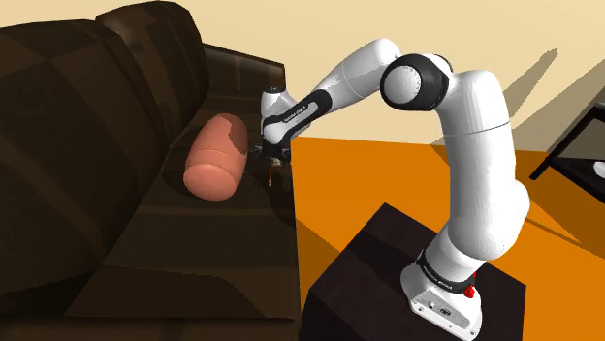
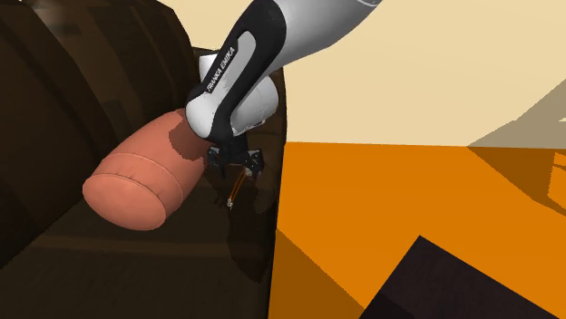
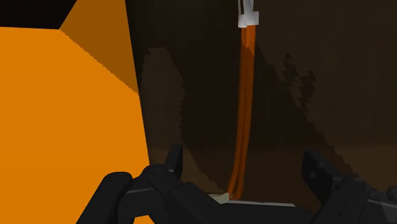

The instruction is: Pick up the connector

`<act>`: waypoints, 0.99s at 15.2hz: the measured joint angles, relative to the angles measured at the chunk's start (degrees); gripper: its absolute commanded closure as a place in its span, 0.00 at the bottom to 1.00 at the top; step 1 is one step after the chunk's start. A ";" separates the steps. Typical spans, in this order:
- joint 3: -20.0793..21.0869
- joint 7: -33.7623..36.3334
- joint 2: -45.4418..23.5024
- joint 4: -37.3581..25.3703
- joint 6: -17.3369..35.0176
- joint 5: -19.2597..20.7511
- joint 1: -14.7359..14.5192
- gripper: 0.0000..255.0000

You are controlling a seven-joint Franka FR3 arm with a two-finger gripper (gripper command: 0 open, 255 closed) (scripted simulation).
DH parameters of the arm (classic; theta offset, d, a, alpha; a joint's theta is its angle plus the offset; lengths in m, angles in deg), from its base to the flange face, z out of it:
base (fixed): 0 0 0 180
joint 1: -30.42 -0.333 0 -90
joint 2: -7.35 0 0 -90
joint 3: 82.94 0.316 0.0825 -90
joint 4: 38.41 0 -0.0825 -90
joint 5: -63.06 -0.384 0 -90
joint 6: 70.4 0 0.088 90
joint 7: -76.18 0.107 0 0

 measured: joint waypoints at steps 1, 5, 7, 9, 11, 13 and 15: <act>-0.09 0.09 -0.54 -0.13 0.39 0.10 -0.06 0.00; -0.33 0.33 -1.91 -0.39 1.51 0.37 -0.23 1.00; -0.35 0.32 -2.02 -0.44 1.58 0.38 -0.22 1.00; -0.35 0.32 -2.05 -0.46 1.59 0.39 -0.22 1.00; -0.35 0.32 -2.06 -0.47 1.59 0.39 -0.22 1.00; -0.35 0.32 -2.06 -0.47 1.59 0.39 -0.22 1.00; -0.29 0.27 -1.63 -0.25 1.37 0.32 -0.16 1.00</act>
